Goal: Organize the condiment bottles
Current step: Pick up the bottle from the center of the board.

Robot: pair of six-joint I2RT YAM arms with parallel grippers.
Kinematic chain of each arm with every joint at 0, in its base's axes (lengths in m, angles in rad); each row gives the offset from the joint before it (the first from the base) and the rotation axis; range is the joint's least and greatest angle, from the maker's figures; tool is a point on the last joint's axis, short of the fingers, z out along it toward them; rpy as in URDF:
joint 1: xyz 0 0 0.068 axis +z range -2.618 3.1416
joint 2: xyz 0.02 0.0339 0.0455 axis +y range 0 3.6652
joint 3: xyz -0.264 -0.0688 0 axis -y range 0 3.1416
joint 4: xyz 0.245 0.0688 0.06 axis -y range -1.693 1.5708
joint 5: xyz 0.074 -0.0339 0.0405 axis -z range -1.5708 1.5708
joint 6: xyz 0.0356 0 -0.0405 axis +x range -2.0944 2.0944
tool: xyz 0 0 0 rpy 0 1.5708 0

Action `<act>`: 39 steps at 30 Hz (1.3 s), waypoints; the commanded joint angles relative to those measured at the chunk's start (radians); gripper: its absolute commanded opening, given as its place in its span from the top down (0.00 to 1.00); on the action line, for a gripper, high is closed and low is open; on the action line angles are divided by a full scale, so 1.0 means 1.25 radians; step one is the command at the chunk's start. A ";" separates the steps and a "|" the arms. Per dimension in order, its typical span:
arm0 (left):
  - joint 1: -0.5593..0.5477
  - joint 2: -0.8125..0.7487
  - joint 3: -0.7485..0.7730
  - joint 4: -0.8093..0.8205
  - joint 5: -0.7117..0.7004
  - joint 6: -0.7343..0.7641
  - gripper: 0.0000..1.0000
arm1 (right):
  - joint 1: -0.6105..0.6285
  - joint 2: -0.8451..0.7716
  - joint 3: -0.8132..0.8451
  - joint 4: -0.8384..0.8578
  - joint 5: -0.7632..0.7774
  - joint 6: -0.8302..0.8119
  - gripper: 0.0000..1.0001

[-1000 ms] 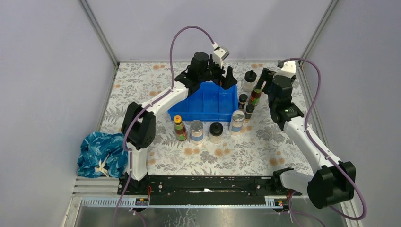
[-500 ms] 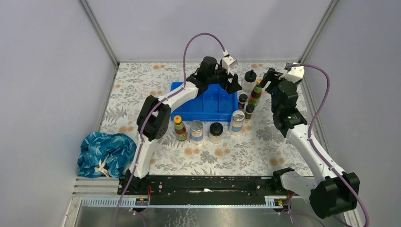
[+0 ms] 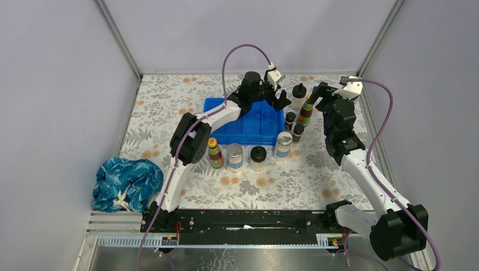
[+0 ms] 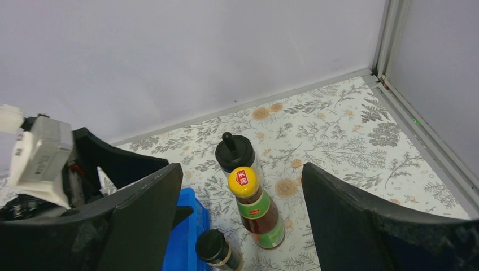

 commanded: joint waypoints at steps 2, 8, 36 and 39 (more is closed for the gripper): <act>-0.018 0.042 0.050 0.085 -0.030 0.022 0.01 | 0.003 -0.005 -0.009 0.062 -0.025 0.004 0.16; -0.025 0.089 0.103 0.095 -0.033 0.014 0.01 | 0.004 -0.006 -0.016 0.076 -0.028 0.005 0.17; -0.028 0.303 0.386 0.054 -0.091 -0.044 0.01 | 0.005 0.024 -0.037 0.135 -0.038 -0.013 0.18; -0.027 0.313 0.402 0.049 -0.093 -0.046 0.01 | 0.004 0.035 -0.039 0.143 -0.043 -0.010 0.18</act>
